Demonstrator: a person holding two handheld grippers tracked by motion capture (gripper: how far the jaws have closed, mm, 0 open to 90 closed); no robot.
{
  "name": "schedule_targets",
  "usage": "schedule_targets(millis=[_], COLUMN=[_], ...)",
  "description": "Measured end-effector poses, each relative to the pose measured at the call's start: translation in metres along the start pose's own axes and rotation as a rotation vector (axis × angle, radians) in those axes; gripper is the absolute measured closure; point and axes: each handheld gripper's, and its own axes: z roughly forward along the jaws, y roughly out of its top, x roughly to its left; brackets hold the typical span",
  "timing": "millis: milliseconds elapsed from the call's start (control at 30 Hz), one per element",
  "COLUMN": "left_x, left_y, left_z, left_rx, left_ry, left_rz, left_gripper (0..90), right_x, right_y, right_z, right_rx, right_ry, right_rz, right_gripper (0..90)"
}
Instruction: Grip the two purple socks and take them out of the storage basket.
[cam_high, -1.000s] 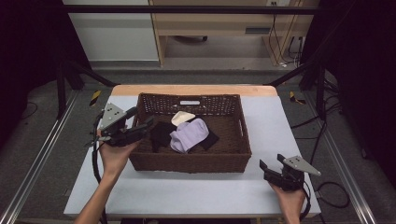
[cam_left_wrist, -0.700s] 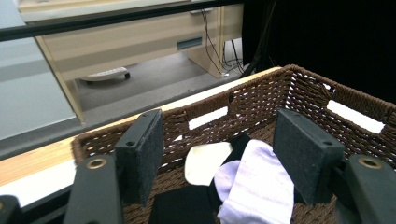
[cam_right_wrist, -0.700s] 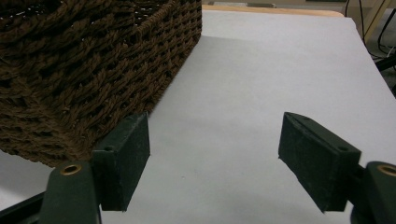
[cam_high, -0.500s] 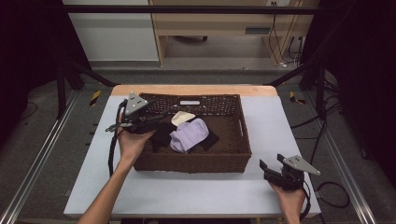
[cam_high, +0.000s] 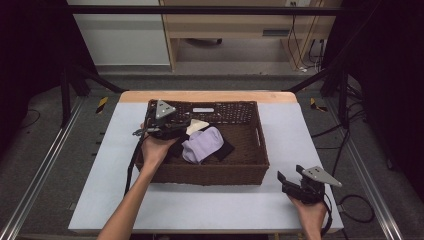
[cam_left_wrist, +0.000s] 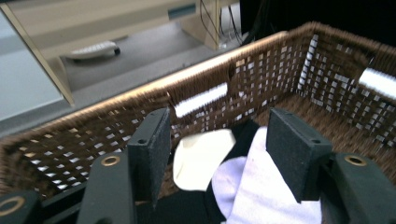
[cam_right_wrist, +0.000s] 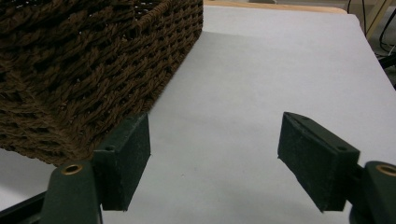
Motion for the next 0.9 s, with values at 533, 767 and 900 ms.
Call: schedule_targets(millis=[533, 767, 900], left_x=[-0.011, -0.014, -0.015], left_y=[-0.018, -0.023, -0.025], left_z=[0.035, 0.044, 0.048], left_rx=[0.272, 0.368, 0.423], left_ry=[-0.036, -0.042, -0.05], left_rz=[0.109, 0.098, 0.091], left_gripper=[44.6, 44.3, 44.0], right_x=[0.002, 0.002, 0.003], right_y=[-0.001, -0.001, -0.001], right_z=[0.004, 0.004, 0.005], right_rx=[0.024, 0.033, 0.037], right_ry=[0.003, 0.004, 0.004], right_rz=[-0.013, -0.013, -0.022], right_gripper=[26.7, 26.6, 26.7])
